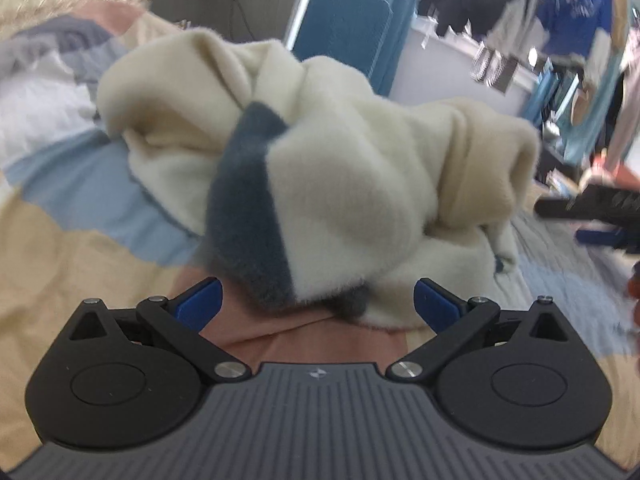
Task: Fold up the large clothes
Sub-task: 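Lower both grippers onto the cream sweater and close them on its fabric, then lift the sweater off the quilt with both grippers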
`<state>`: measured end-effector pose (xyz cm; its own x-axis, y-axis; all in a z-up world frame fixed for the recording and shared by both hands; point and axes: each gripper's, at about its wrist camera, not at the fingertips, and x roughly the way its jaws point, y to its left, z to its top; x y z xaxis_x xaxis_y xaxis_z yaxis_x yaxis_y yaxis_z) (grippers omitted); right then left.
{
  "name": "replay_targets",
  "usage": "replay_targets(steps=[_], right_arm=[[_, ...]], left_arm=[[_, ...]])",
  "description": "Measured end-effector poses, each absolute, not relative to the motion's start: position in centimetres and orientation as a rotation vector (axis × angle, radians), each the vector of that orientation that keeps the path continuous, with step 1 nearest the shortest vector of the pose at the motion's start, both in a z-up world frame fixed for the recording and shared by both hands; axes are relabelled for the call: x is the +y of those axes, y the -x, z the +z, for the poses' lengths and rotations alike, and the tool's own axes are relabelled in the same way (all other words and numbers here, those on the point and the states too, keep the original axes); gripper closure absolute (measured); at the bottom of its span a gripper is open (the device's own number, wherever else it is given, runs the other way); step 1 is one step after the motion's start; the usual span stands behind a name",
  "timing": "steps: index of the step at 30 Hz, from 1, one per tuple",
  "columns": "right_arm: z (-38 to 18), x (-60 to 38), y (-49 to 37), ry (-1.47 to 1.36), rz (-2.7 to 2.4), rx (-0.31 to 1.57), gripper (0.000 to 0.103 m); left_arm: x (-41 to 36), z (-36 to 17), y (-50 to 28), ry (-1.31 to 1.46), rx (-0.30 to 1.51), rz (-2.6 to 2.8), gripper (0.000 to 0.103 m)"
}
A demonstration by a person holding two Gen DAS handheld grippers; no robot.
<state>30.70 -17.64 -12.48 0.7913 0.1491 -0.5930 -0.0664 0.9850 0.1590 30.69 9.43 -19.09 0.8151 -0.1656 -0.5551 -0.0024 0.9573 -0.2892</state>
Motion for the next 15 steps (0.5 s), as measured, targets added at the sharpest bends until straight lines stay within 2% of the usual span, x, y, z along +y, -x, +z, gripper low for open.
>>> replay_targets(steps=[3,5,7,9,10,11,12,13,15], right_arm=[[-13.8,-17.7,-32.0,-0.097,0.084,0.619,0.008],[-14.6,-17.4,-32.9,-0.087,0.088,0.610,0.014],[-15.2,-16.8,-33.6,-0.077,0.101,0.602,0.026],[-15.7,-15.9,-34.3,-0.044,0.108,0.562,0.030],[-16.0,-15.5,-34.7,-0.017,0.113,0.541,0.042],[-16.2,-15.1,-35.0,0.006,0.124,0.527,0.051],[-16.2,-14.7,-35.1,0.021,0.123,0.514,0.067],[-16.1,-14.6,-35.1,0.025,0.120,0.502,0.076],[-15.7,-14.5,-34.5,0.036,0.112,0.474,0.086]], left_arm=[[9.7,-20.1,-31.6,0.327,0.577,-0.076,0.010],[9.7,-20.6,-32.3,0.327,0.561,-0.066,0.013],[10.1,-21.1,-33.1,0.359,0.552,-0.065,0.018],[10.5,-21.1,-32.9,0.409,0.538,-0.079,0.033],[10.8,-21.1,-33.1,0.423,0.527,-0.085,0.036],[10.9,-21.0,-33.2,0.427,0.519,-0.092,0.045],[11.0,-20.8,-32.9,0.436,0.509,-0.103,0.055],[11.1,-20.7,-32.8,0.442,0.495,-0.115,0.059],[11.3,-20.2,-32.1,0.450,0.468,-0.130,0.076]])
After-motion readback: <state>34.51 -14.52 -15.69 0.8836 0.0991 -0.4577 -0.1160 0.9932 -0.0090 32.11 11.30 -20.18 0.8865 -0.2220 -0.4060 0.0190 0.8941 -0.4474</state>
